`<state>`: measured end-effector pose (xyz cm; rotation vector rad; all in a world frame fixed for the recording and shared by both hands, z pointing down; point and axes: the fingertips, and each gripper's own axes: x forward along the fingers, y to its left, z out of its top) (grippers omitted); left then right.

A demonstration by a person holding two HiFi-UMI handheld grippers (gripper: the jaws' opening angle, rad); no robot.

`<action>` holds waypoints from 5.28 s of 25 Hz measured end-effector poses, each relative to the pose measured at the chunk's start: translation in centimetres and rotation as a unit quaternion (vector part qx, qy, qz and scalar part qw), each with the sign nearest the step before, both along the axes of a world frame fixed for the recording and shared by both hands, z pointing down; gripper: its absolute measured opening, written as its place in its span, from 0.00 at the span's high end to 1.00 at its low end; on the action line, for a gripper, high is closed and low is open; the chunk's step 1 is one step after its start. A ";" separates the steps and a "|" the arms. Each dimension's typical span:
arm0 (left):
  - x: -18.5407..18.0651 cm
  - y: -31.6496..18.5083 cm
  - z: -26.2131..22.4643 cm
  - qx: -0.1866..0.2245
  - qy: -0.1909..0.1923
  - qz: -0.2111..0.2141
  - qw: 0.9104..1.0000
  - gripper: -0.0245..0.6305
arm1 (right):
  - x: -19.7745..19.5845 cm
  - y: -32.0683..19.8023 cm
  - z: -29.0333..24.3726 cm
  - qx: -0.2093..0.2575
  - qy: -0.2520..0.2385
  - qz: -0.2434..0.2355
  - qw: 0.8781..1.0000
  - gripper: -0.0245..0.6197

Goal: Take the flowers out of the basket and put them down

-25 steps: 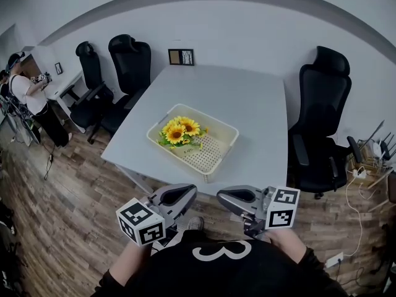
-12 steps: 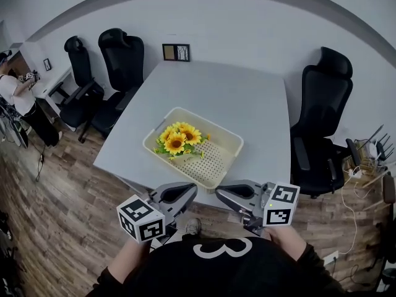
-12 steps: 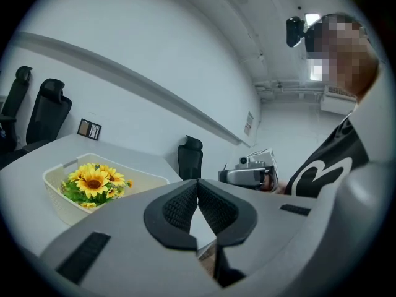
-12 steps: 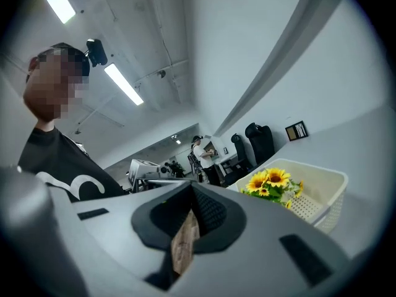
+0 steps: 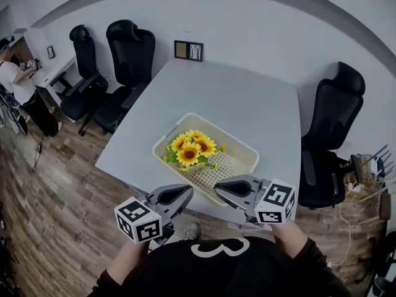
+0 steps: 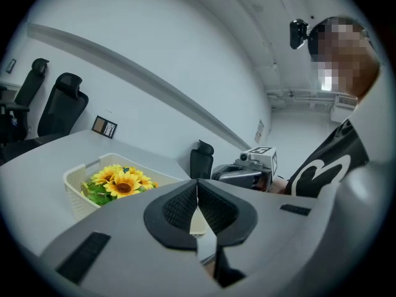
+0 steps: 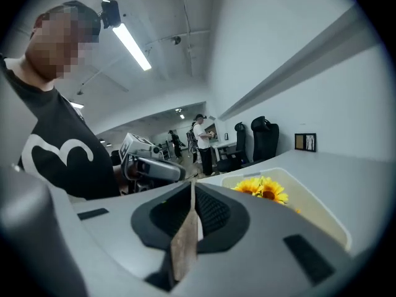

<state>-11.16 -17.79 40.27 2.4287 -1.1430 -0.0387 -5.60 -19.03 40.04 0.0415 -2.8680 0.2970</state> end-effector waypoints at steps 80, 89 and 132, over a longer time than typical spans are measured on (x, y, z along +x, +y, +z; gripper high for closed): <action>-14.3 -3.7 6.7 -0.094 0.040 -0.086 0.991 0.94 | -11.3 -10.7 21.2 0.280 0.429 -0.166 0.843 0.82; -14.4 -3.5 7.1 -0.101 0.039 -0.091 0.990 0.94 | -11.5 -10.5 21.2 0.291 0.425 -0.169 0.840 0.84; -4.7 0.1 3.4 -0.063 0.021 -0.026 0.997 0.94 | -3.8 -9.9 6.0 0.430 0.364 0.007 0.826 0.86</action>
